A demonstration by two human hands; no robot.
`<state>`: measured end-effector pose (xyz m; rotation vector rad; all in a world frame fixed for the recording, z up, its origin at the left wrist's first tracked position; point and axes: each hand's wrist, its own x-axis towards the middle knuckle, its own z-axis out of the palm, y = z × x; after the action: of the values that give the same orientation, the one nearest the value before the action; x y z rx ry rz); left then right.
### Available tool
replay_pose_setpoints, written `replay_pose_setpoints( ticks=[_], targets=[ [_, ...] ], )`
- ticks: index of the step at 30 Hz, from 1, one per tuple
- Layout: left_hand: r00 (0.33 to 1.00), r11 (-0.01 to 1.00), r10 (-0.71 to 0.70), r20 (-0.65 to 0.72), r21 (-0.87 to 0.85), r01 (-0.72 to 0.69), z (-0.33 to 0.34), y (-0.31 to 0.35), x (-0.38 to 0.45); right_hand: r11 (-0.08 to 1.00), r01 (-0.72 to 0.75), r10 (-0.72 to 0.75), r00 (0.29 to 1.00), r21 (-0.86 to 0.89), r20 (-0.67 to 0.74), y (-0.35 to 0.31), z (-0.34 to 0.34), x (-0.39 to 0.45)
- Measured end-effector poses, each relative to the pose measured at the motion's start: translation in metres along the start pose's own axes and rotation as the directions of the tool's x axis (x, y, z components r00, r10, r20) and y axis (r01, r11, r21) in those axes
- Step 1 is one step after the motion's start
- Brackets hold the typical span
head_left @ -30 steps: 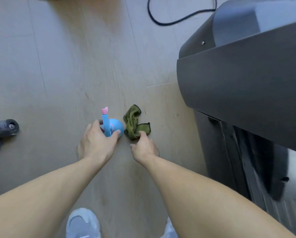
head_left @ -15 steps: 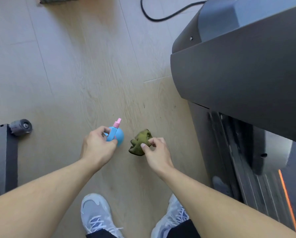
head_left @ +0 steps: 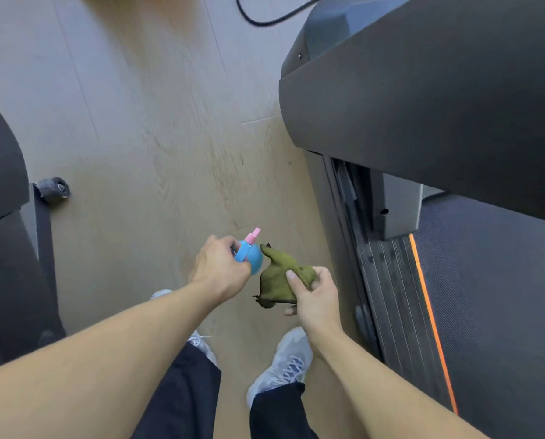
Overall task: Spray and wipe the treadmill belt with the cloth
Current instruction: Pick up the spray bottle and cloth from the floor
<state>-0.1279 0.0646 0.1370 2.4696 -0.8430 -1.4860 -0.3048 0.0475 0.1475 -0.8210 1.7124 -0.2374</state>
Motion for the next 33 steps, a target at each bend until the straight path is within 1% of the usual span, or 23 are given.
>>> replay_pose_setpoints(
  ticks=[2, 4, 6, 8, 10, 11, 13, 15, 17, 19, 20, 21, 22, 24, 25, 27, 28, 31, 32, 33],
  targets=[
    [1.0, 1.0, -0.011, -0.022, -0.009, 0.011, 0.009, 0.003, -0.015, 0.977, -0.13, 0.124, 0.991, 0.169, 0.047, 0.006, -0.006, -0.003],
    [0.999, 1.0, 0.006, -0.032, -0.003, -0.007, 0.017, 0.005, -0.028, 0.924, -0.253, 0.229, 0.967, 0.287, 0.115, 0.008, -0.016, -0.008],
    [0.998, 1.0, 0.0, -0.06, -0.018, -0.001, 0.025, 0.003, -0.046, 0.854, -0.37, 0.324, 0.928, 0.367, 0.182, 0.012, -0.029, -0.017],
    [0.998, 1.0, -0.008, -0.069, -0.026, 0.006, 0.033, 0.004, -0.066, 0.761, -0.467, 0.398, 0.884, 0.451, 0.244, 0.016, -0.048, -0.027],
    [0.996, 0.999, -0.007, -0.085, -0.044, 0.003, 0.038, 0.007, -0.081, 0.698, -0.496, 0.393, 0.868, 0.517, 0.302, 0.017, -0.067, -0.035],
    [0.996, 0.998, -0.003, -0.088, -0.056, -0.002, 0.039, 0.009, -0.089, 0.694, -0.489, 0.371, 0.872, 0.528, 0.32, 0.018, -0.076, -0.038],
    [0.996, 0.998, 0.015, -0.083, -0.054, -0.02, 0.042, 0.013, -0.1, 0.725, -0.447, 0.315, 0.892, 0.523, 0.325, 0.021, -0.091, -0.044],
    [0.996, 0.997, 0.058, -0.071, -0.054, -0.062, 0.045, 0.014, -0.107, 0.774, -0.385, 0.266, 0.918, 0.503, 0.293, 0.025, -0.101, -0.049],
    [0.992, 0.991, 0.114, -0.06, -0.068, -0.118, 0.047, 0.013, -0.113, 0.82, -0.291, 0.22, 0.955, 0.492, 0.199, 0.034, -0.108, -0.053],
    [0.983, 0.982, 0.172, -0.063, -0.066, -0.176, 0.053, 0.015, -0.117, 0.858, -0.181, 0.194, 0.981, 0.481, 0.023, 0.047, -0.115, -0.054],
    [0.979, 0.978, 0.194, -0.062, -0.067, -0.198, 0.056, 0.014, -0.123, 0.869, -0.132, 0.198, 0.976, 0.477, -0.092, 0.057, -0.119, -0.058],
    [0.972, 0.971, 0.22, -0.076, -0.073, -0.226, 0.06, 0.014, -0.128, 0.873, -0.102, 0.216, 0.958, 0.477, -0.19, 0.065, -0.12, -0.062],
    [0.956, 0.957, 0.277, -0.097, -0.064, -0.284, 0.066, 0.017, -0.136, 0.873, -0.054, 0.223, 0.928, 0.485, -0.299, 0.074, -0.128, -0.066],
    [0.923, 0.932, 0.36, -0.138, 0.017, -0.361, 0.072, 0.02, -0.146, 0.906, -0.048, 0.242, 0.874, 0.42, -0.422, 0.08, -0.134, -0.075],
    [0.901, 0.914, 0.406, -0.152, 0.046, -0.404, 0.075, 0.024, -0.151, 0.927, -0.034, 0.221, 0.854, 0.373, -0.471, 0.08, -0.139, -0.083],
    [0.855, 0.874, 0.483, -0.186, 0.041, -0.485, 0.088, 0.036, -0.157, 0.96, 0.05, 0.122, 0.811, 0.276, -0.573, 0.08, -0.16, -0.09],
    [0.835, 0.855, 0.513, -0.202, 0.032, -0.518, 0.093, 0.041, -0.159, 0.971, 0.084, 0.07, 0.798, 0.226, -0.598, 0.082, -0.17, -0.089],
    [0.728, 0.754, 0.65, -0.22, 0.07, -0.653, 0.116, 0.064, -0.163, 0.985, 0.146, -0.055, 0.757, 0.087, -0.651, 0.09, -0.202, -0.074],
    [0.703, 0.729, 0.679, -0.212, 0.078, -0.68, 0.124, 0.071, -0.162, 0.986, 0.157, -0.085, 0.742, 0.049, -0.664, 0.096, -0.211, -0.062],
    [0.696, 0.718, 0.69, -0.198, 0.067, -0.693, 0.132, 0.078, -0.161, 0.986, 0.165, -0.103, 0.727, 0.027, -0.679, 0.098, -0.219, -0.055]
  ],
)
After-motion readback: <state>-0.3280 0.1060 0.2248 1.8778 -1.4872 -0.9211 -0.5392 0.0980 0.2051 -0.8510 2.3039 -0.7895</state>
